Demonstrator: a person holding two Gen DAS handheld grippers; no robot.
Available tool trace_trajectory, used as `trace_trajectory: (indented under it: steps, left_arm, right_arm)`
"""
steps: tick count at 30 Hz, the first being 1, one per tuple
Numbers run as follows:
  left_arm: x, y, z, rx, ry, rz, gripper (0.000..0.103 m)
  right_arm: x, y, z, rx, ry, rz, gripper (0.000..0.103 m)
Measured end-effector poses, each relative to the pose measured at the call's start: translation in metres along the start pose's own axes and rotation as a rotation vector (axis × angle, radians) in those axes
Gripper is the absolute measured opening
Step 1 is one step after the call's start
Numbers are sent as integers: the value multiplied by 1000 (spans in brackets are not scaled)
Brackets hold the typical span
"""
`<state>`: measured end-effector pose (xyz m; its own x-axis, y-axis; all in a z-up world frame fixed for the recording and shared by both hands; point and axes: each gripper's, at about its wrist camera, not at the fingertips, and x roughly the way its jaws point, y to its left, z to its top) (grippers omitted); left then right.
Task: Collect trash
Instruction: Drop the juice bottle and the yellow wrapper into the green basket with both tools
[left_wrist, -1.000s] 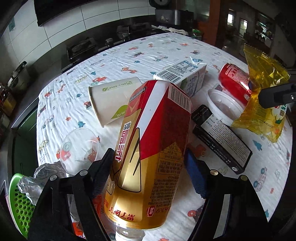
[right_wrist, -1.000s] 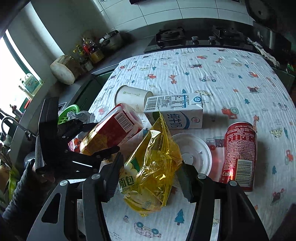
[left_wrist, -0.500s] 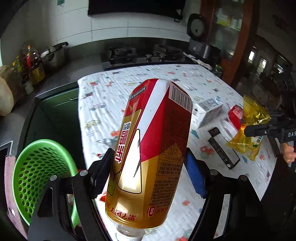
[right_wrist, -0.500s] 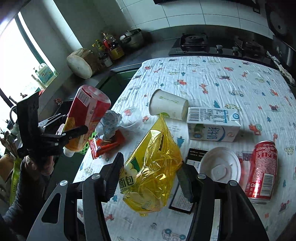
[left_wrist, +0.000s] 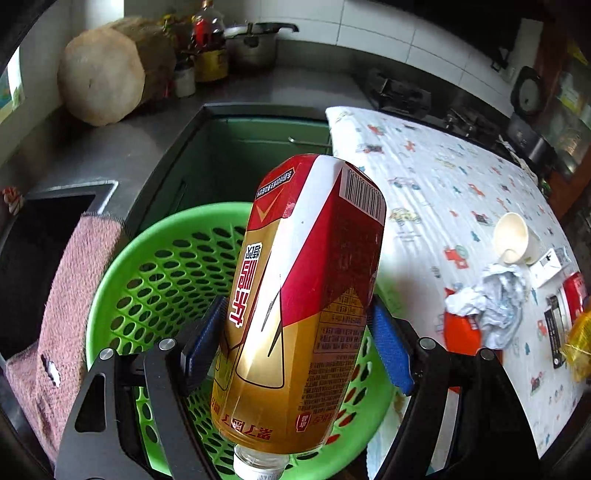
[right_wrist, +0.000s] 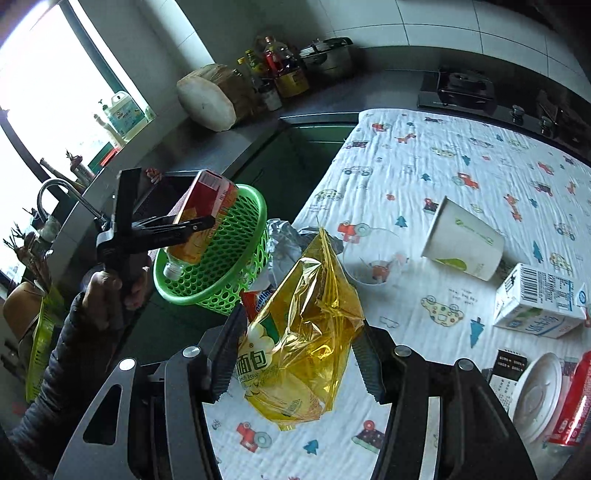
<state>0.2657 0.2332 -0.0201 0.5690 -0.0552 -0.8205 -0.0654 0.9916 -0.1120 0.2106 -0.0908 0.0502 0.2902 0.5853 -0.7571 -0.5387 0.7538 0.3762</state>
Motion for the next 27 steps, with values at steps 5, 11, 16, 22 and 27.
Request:
trace_trajectory:
  steps: [5,11,16,22,27]
  left_arm:
    - [35,23,-14,-70,81,-12,75]
    - [46,39,-28,-111,105,-26,75]
    - [35,52,-34,-139,78,-51,76]
    - [10,70,-41,-161,34,-37,78]
    - [-9,86,-50,-195,6,-14,81]
  right_arm:
    - [20,19,13,-34,21,15,54]
    - [44,37,31,-60,39,39,54]
    - [64,55,44,-84,55,57,54]
    - [91,84,59,-120,76,76,54]
    - [119,106,71,-137,96,97,54]
